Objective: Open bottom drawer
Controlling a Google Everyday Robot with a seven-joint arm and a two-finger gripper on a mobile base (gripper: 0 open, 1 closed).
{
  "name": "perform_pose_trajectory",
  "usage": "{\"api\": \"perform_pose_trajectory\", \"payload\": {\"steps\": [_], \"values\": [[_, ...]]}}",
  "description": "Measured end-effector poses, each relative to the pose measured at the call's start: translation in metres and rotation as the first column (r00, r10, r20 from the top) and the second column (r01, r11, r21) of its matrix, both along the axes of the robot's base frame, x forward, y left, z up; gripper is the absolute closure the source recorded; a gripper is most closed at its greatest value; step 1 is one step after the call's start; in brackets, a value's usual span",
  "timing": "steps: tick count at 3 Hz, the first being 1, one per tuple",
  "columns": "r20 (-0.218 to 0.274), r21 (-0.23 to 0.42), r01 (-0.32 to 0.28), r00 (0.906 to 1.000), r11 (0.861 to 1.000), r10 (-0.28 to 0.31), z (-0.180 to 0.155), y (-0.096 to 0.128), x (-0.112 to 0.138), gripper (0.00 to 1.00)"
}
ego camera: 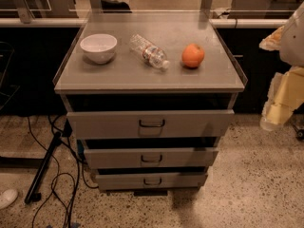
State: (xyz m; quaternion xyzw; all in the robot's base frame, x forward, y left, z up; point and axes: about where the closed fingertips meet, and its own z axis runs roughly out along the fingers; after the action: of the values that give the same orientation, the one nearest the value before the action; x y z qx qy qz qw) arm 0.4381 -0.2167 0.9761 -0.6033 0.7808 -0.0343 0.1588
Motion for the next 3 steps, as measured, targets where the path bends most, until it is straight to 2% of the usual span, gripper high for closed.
{"api": "perform_pose_trajectory", "payload": {"steps": [1, 2, 3], "values": [[0.0, 0.0, 0.0, 1.0, 1.0, 0.0, 0.0, 0.0, 0.0, 0.0], [-0.001, -0.007, -0.004, 1.0, 1.0, 0.004, -0.023, 0.0, -0.002, 0.0], [-0.034, -0.013, -0.009, 0.9994, 1.0, 0.009, -0.073, 0.001, -0.002, 0.0]]}}
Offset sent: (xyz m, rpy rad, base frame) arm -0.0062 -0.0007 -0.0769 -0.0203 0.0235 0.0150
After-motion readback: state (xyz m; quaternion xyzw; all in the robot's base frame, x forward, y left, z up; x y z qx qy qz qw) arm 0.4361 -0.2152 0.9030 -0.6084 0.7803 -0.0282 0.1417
